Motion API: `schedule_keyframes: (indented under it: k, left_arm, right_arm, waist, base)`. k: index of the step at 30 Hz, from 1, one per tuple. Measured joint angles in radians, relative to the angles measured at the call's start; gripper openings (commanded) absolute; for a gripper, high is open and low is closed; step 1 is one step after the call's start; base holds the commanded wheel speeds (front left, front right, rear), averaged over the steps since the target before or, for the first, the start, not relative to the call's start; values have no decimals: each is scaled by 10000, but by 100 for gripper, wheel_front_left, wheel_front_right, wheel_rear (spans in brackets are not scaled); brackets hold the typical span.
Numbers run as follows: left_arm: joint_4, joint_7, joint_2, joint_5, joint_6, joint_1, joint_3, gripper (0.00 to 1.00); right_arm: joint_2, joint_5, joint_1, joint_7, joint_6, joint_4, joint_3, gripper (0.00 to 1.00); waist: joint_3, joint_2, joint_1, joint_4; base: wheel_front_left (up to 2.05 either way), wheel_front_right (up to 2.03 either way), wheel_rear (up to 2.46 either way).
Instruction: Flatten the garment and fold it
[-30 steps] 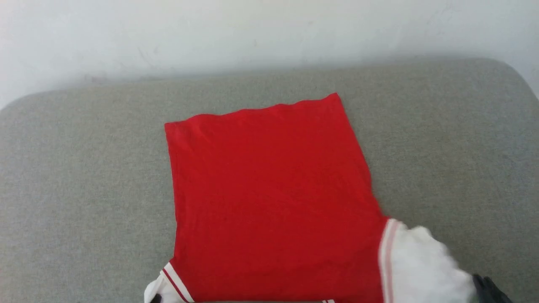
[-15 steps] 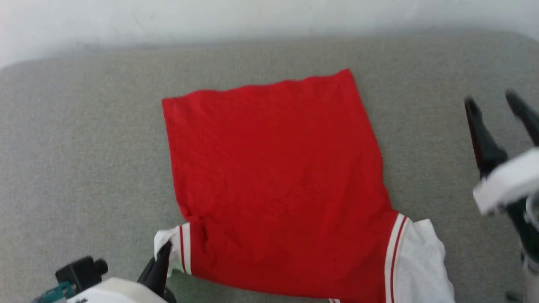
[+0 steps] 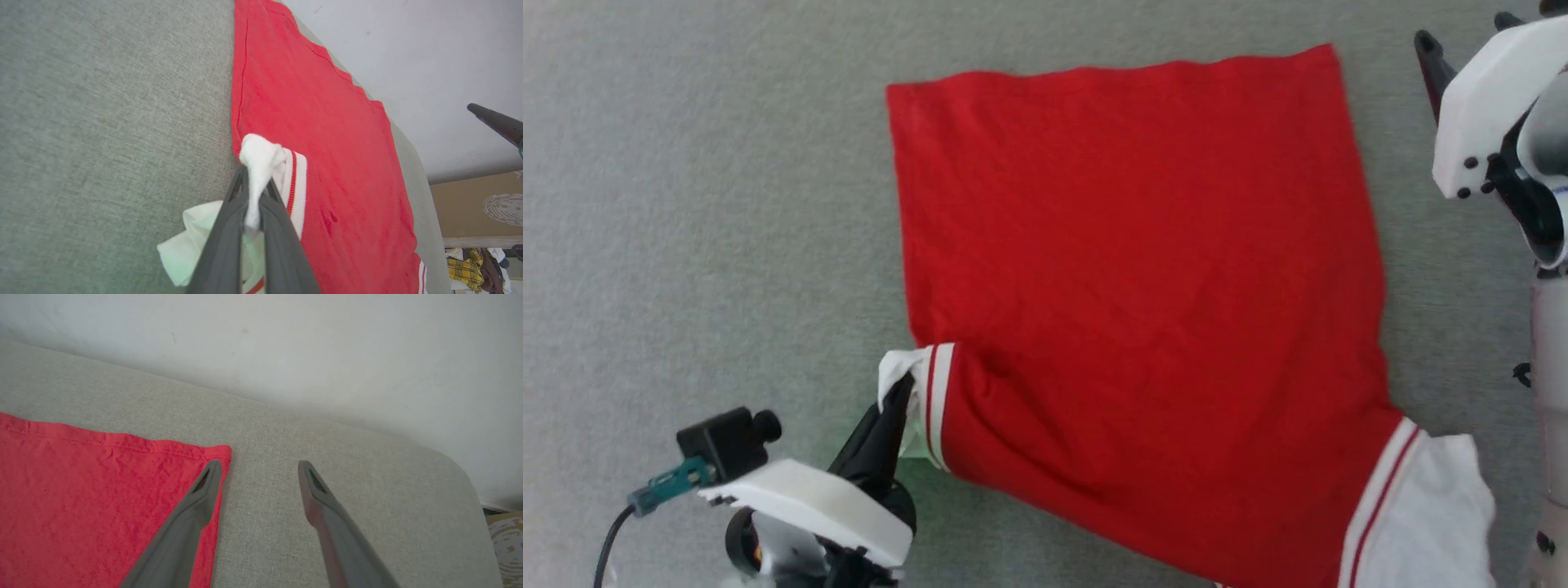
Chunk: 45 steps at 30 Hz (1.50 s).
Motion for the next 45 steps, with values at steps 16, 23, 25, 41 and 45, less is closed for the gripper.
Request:
schedule_keyframes:
  k: [16, 23, 25, 41, 45]
  left_arm:
    - [608, -56, -334, -2, -535, -1020, -487, 0]
    - [694, -174, -355, -4, -686, -1183, -495, 0]
    - [738, -188, -345, -4, -686, -1183, -483, 0]
    - [637, -79, 125, 151, 71, 196, -240, 0]
    - [525, 19, 196, 184, 207, 517, -286, 0]
  right_arm:
    - [332, -1513, -807, -1012, 0, 2556, -1354, 100]
    - [527, -1626, -1310, -1143, -2, 2836, -1459, 0]
    - [550, -1599, -1288, -1331, -2, 2872, -1457, 0]
    - [194, 633, 3458, -2270, 0, -1016, -2591, 0]
    - [740, 957, 5523, -2075, 0, -2451, -3766, 0]
  waist:
    - [1636, 0, -3, 1609]
    - [1950, 0, -4, 1830]
    - [1876, 0, -3, 1811]
    - [-152, 0, -7, 694]
    - [-644, 0, -7, 142]
  base:
    - [0, 0, 0]
    - [0, 0, 0]
    - [0, 0, 0]
    - [0, 0, 0]
    - [0, 0, 0]
